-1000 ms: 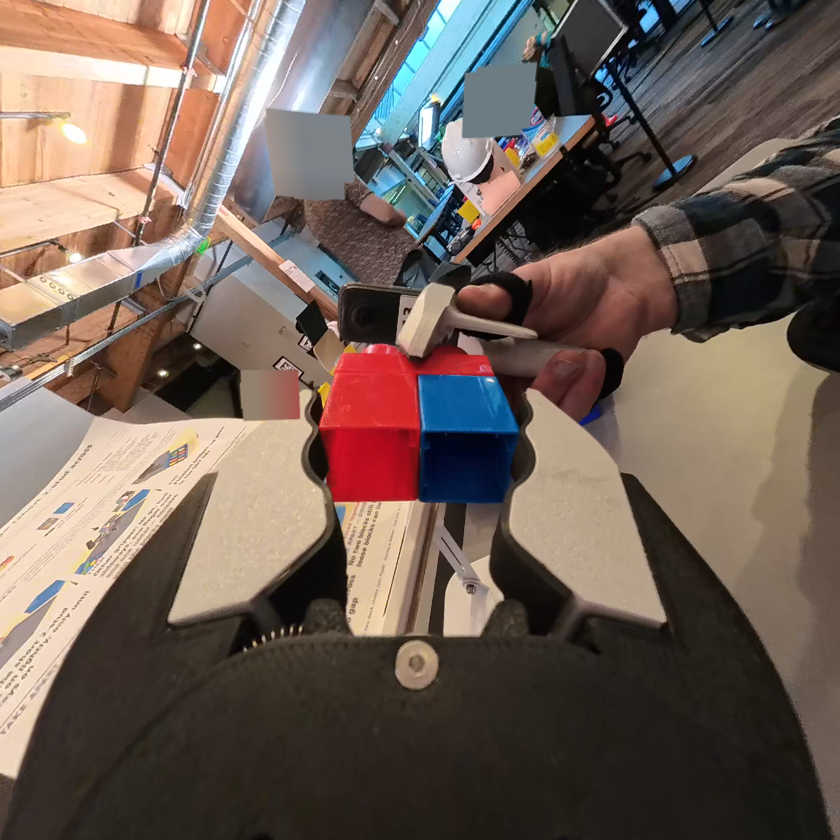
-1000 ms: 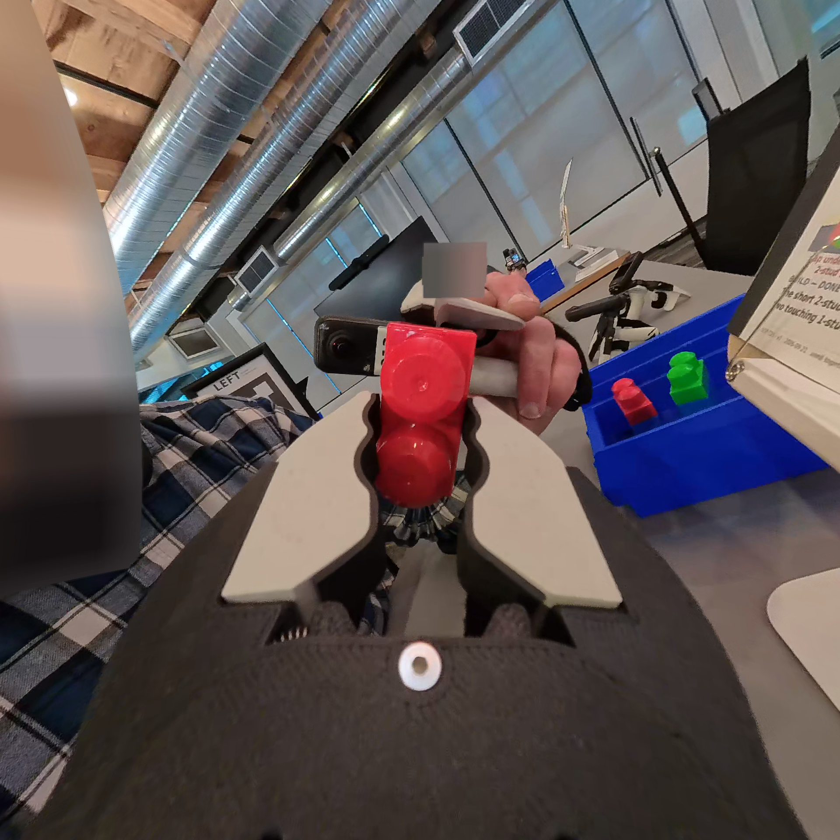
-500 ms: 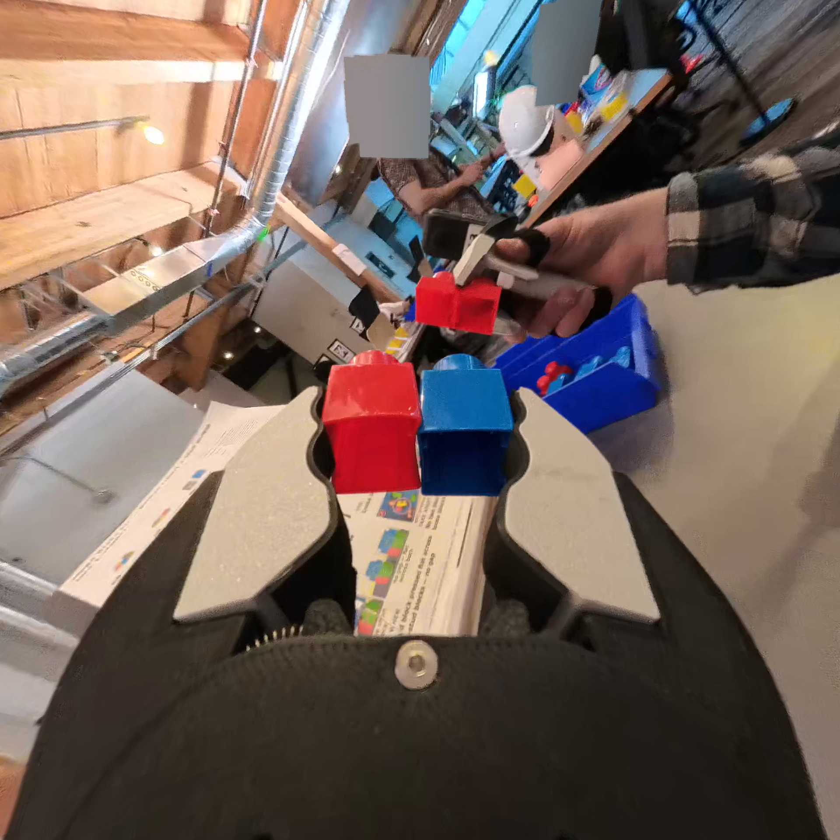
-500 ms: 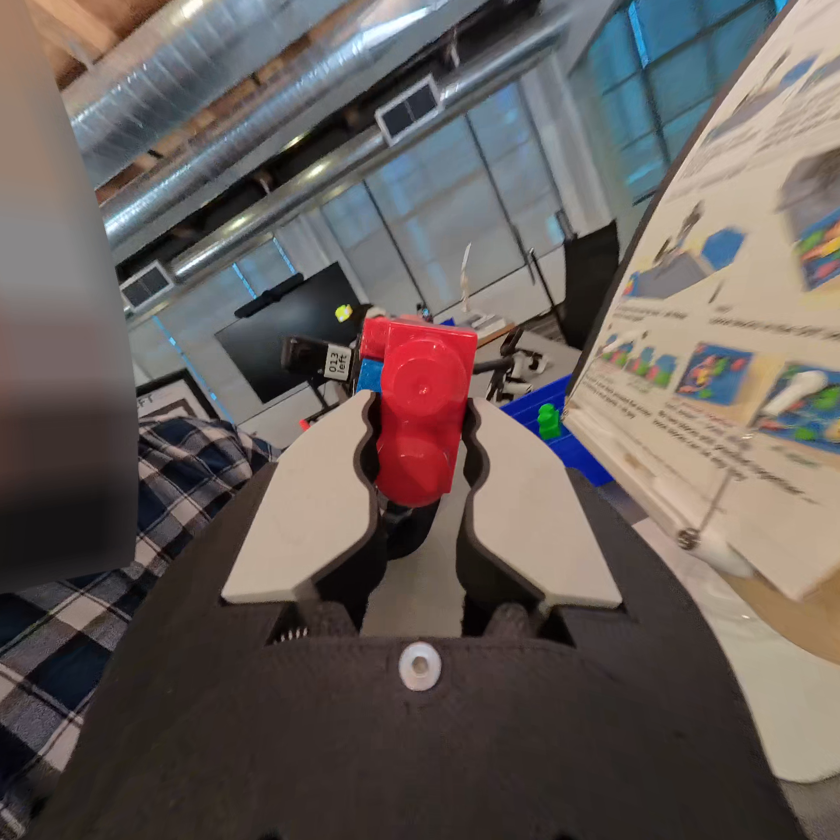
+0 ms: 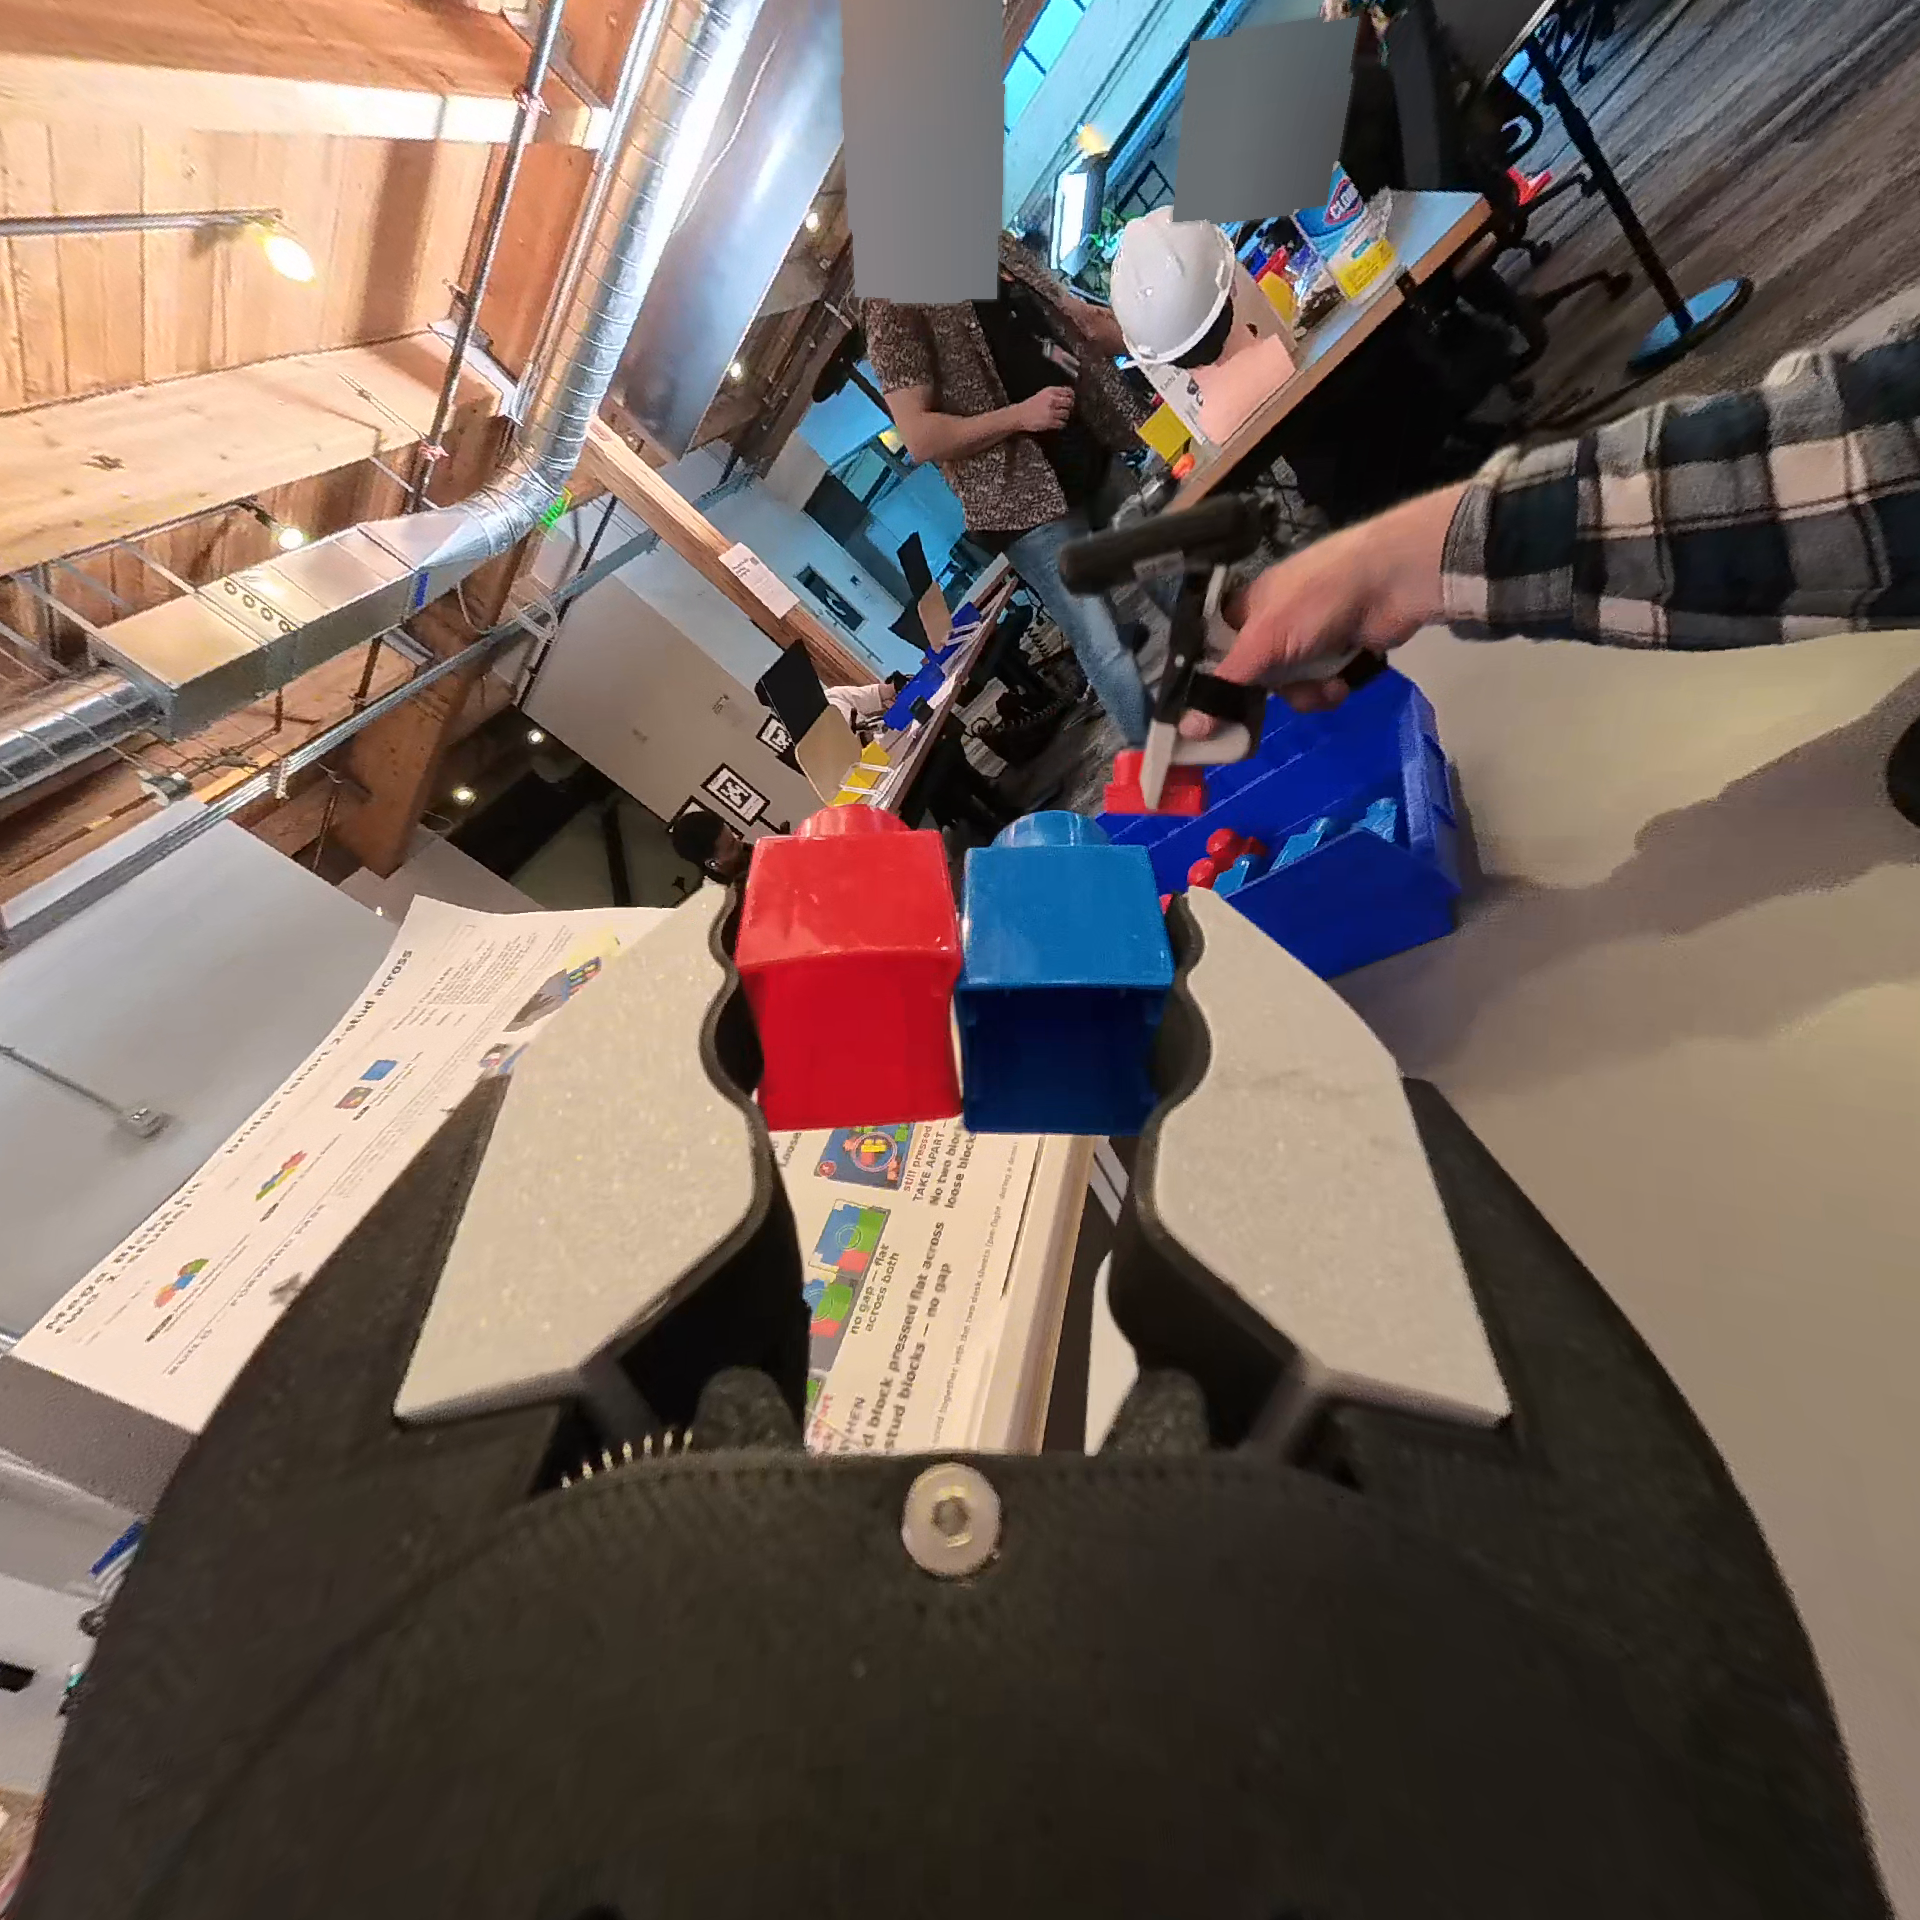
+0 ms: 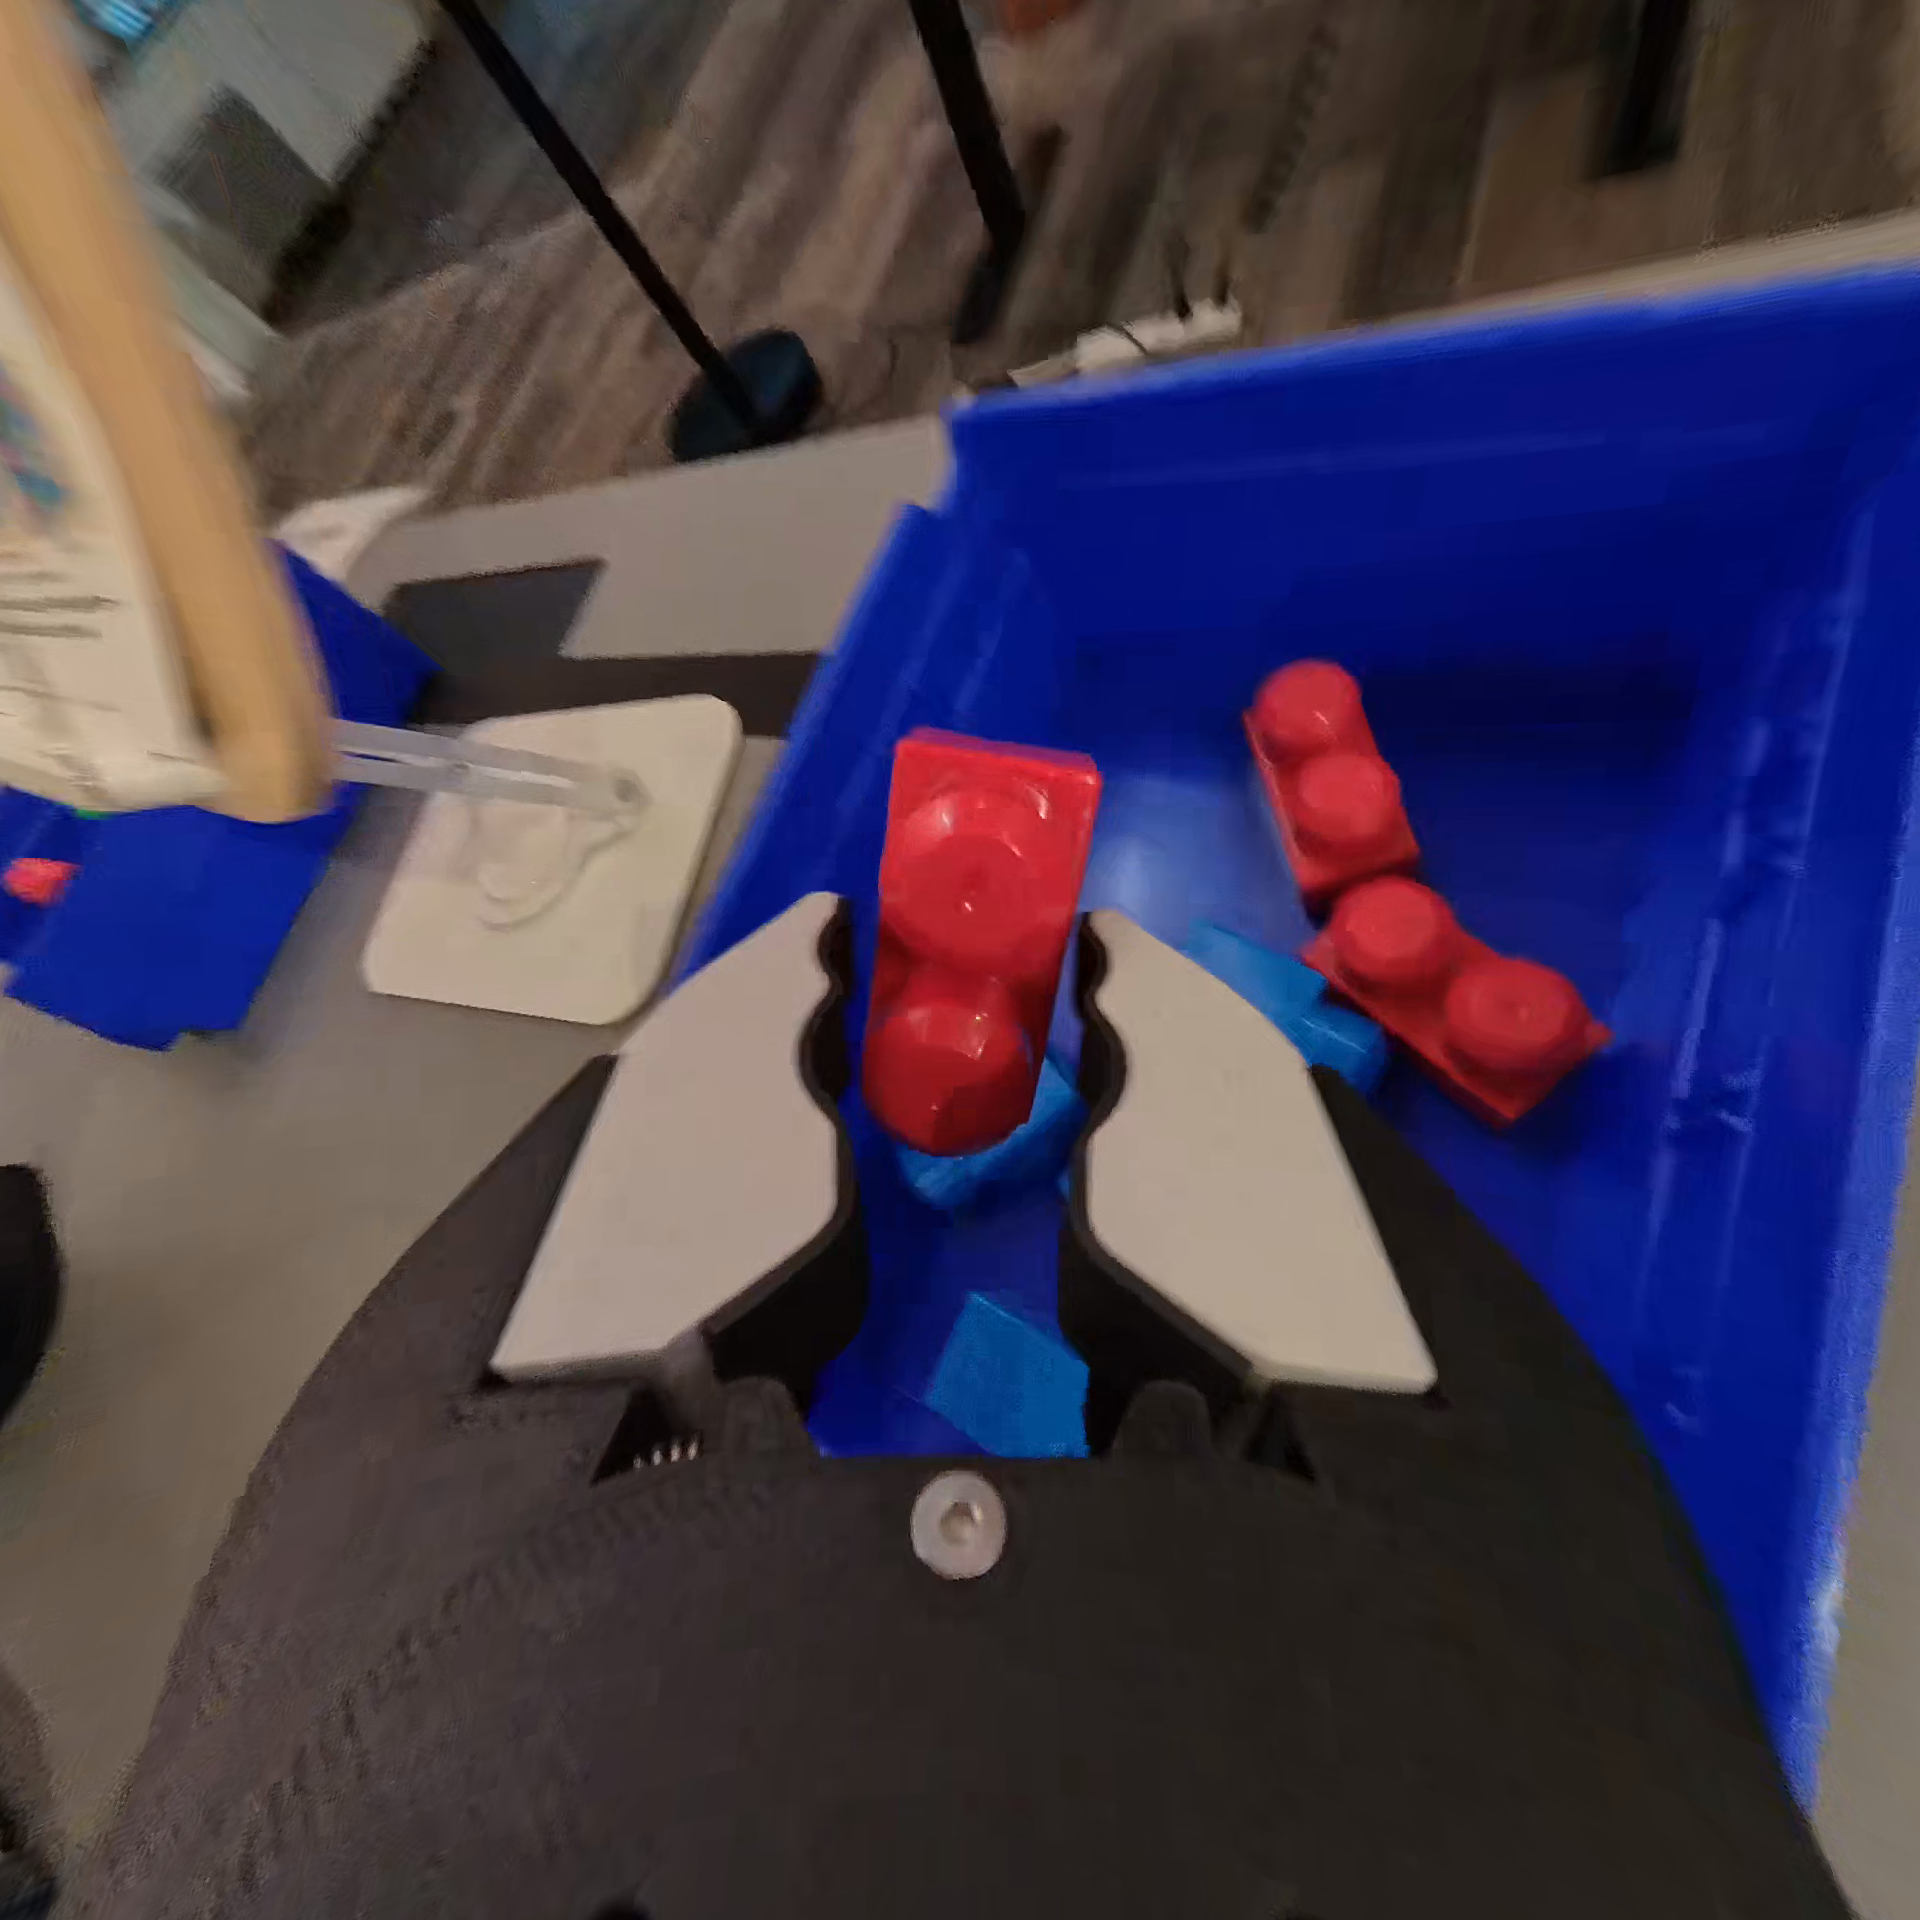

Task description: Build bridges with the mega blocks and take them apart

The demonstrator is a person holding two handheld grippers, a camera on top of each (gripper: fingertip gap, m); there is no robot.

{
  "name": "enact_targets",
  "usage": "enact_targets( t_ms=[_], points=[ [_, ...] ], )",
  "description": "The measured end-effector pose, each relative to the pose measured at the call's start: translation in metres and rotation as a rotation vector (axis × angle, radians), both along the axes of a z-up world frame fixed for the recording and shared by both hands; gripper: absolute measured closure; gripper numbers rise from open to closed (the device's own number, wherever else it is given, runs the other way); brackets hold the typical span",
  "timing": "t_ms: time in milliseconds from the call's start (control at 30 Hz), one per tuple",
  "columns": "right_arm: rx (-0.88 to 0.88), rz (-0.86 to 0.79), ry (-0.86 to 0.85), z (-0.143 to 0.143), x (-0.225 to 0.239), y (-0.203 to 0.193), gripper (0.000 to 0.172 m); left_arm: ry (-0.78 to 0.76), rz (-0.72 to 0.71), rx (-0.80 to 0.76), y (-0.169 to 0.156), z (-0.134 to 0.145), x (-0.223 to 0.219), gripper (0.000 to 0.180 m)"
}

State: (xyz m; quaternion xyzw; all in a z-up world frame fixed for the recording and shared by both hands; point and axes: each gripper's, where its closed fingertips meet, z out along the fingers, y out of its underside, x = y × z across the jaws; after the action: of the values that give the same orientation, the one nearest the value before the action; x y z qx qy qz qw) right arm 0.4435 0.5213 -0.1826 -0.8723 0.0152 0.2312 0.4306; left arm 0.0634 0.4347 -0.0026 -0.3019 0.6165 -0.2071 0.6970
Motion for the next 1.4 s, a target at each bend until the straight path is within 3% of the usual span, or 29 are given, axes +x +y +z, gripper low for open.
enact_targets(
  t_ms=[33, 100, 200, 267, 367, 467, 600, 767, 833, 1033, 1400],
  points=[
    [-0.041, -0.030, -0.026, -0.013, 0.008, 0.001, 0.110, 0.001, -0.005, -0.005, 0.000, -0.001, 0.001, 0.106],
    [-0.033, -0.094, -0.075, -0.013, 0.021, 0.004, 0.103, 0.002, 0.009, 0.004, 0.002, -0.003, 0.003, 0.106],
    [0.120, -0.084, -0.120, 0.035, 0.009, 0.003, 0.100, -0.008, -0.003, -0.002, 0.002, -0.005, 0.006, 0.106],
    [0.272, 0.050, -0.021, 0.083, -0.035, -0.003, 0.101, 0.003, -0.003, 0.002, 0.002, -0.009, 0.011, 0.106],
    [0.437, 0.390, 0.209, 0.145, -0.133, -0.030, 0.102, -0.014, -0.032, -0.005, -0.003, -0.011, 0.017, 0.106],
    [0.469, 0.721, 0.433, 0.174, -0.232, -0.063, 0.101, -0.015, -0.053, -0.003, -0.009, -0.014, 0.024, 0.105],
    [0.342, 1.019, 0.609, 0.161, -0.329, -0.096, 0.094, -0.003, -0.068, 0.015, -0.016, -0.020, 0.033, 0.106],
    [0.285, 1.130, 0.762, 0.152, -0.375, -0.113, 0.108, 0.038, -0.092, 0.040, -0.023, -0.030, 0.041, 0.106],
    [0.306, 1.117, 0.812, 0.154, -0.376, -0.110, 0.131, 0.051, -0.107, 0.043, -0.026, -0.033, 0.043, 0.106],
    [0.337, 1.098, 0.742, 0.149, -0.375, -0.107, 0.134, 0.074, -0.096, 0.051, -0.024, -0.037, 0.045, 0.105],
    [0.278, 1.142, 0.761, 0.147, -0.374, -0.112, 0.133, 0.074, -0.093, 0.072, -0.027, -0.039, 0.047, 0.106]
  ],
)
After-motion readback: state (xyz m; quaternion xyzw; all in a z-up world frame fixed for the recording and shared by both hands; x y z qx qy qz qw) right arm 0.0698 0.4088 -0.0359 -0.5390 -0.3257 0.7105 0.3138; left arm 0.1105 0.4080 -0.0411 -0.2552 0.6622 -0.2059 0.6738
